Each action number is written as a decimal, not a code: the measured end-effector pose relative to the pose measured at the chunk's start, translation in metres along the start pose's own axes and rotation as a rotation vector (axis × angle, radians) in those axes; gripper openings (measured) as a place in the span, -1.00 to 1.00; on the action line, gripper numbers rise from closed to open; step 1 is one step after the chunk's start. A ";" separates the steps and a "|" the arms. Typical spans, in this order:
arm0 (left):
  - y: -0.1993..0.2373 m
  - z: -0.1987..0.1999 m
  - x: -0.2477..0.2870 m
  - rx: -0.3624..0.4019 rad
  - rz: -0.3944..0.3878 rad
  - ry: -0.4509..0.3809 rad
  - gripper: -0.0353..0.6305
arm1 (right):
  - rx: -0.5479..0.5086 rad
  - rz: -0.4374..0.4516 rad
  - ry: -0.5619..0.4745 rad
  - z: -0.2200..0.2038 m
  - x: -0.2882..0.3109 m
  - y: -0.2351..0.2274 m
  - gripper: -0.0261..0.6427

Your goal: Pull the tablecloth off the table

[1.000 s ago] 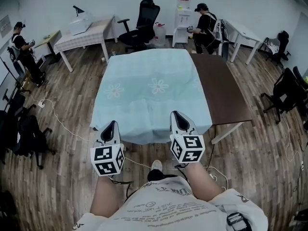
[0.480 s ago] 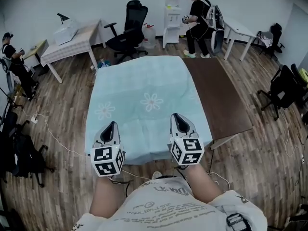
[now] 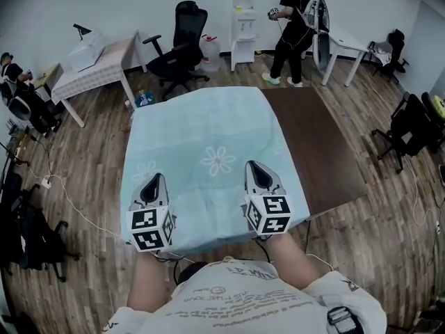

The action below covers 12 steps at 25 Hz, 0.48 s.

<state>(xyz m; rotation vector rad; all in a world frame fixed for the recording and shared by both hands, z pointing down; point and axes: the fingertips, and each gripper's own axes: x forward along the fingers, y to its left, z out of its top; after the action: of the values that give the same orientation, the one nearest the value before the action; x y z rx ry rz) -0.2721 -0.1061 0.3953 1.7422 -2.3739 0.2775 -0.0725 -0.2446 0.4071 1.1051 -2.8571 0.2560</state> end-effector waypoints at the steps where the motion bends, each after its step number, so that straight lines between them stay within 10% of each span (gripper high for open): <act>1: 0.002 -0.002 0.003 -0.001 0.001 0.006 -0.85 | 0.000 -0.002 0.002 -0.001 0.001 -0.001 -0.88; 12: -0.001 -0.025 0.053 0.000 -0.083 0.087 -0.85 | 0.005 -0.106 0.061 -0.026 0.009 -0.027 -0.88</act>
<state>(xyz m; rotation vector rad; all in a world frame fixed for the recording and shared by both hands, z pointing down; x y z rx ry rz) -0.2859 -0.1492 0.4329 1.7856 -2.2351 0.3340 -0.0605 -0.2652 0.4372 1.2233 -2.7361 0.2851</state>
